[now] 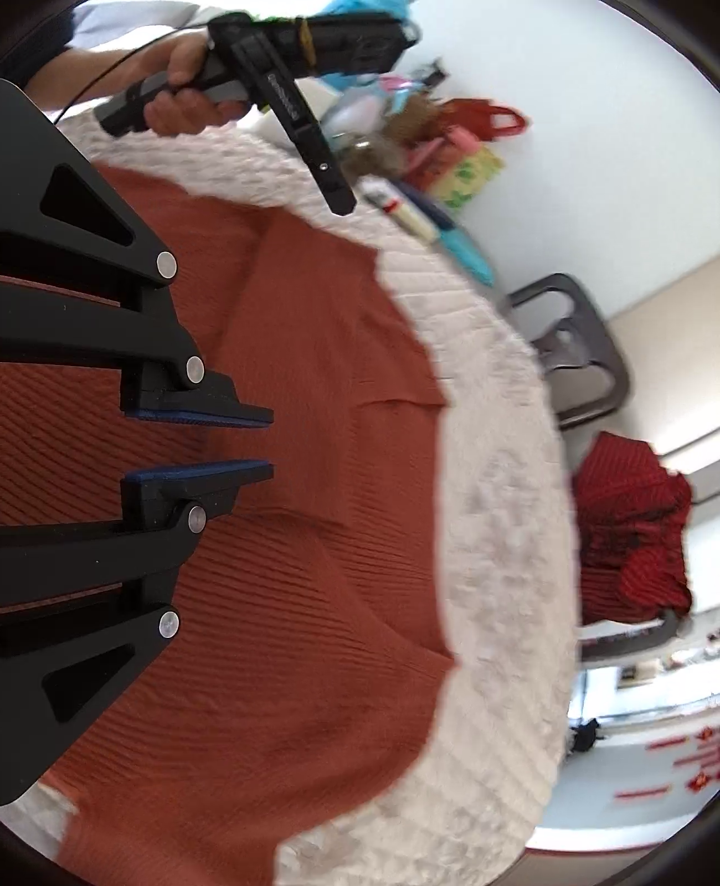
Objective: Fold small clothes
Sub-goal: 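Lift the held sleeve with the left tool and fold it across the chest, then open the left tool to release the cuff and withdraw it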
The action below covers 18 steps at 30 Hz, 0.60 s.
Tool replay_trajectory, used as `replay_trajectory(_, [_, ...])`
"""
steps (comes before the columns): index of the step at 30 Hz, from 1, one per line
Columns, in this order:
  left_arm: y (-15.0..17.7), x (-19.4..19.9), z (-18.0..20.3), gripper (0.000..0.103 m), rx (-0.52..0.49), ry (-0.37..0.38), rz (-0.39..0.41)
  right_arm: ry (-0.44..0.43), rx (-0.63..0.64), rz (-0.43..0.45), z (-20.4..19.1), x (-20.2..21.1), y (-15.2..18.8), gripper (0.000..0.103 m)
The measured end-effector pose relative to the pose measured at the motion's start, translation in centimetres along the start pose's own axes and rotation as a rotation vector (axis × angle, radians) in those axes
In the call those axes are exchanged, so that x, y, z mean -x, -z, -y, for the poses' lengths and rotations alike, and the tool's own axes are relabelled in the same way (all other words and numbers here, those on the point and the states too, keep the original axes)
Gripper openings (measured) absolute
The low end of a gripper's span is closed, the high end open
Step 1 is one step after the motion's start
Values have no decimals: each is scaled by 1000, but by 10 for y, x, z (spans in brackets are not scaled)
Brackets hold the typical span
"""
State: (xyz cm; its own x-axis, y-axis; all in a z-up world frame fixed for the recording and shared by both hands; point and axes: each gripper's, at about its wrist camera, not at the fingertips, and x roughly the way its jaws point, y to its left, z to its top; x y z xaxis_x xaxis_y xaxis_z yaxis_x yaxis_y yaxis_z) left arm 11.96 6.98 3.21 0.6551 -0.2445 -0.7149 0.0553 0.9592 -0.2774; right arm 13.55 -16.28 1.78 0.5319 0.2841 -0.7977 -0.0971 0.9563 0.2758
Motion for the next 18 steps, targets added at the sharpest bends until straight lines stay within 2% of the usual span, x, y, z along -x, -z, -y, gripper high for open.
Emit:
replay_trajectory(1, [5, -7, 0, 16, -9, -24, -21, 9, -6, -20, 2, -5, 4, 10])
replay_trajectory(3, [11, -6, 0, 16, -19, -28, 3, -4, -16, -3, 6, -3, 7, 10])
replay_trajectory(8, [11, 7, 3, 16, -12, -43, -2, 15, -2, -7, 5, 6, 12, 10])
replay_trajectory(10, [15, 19, 11, 20, -30, -38, 12, 14, 0, 9, 5, 13, 17, 12])
replay_trajectory(12, [21, 31, 21, 37, -50, -40, 26, 22, -13, 3, 9, 17, 24, 12])
replay_trajectory(13, [24, 36, 26, 40, -60, -44, 36, 27, -21, 4, 12, 21, 29, 12])
replay_trajectory(15, [32, 44, 36, 42, -77, -43, 46, 25, -32, 17, 15, 29, 35, 12])
replay_trajectory(17, [40, 48, 45, 42, -89, -41, 46, 26, -40, 34, 16, 40, 43, 17])
replay_trajectory(18, [44, 49, 49, 42, -94, -41, 45, 29, -38, 45, 17, 47, 48, 24])
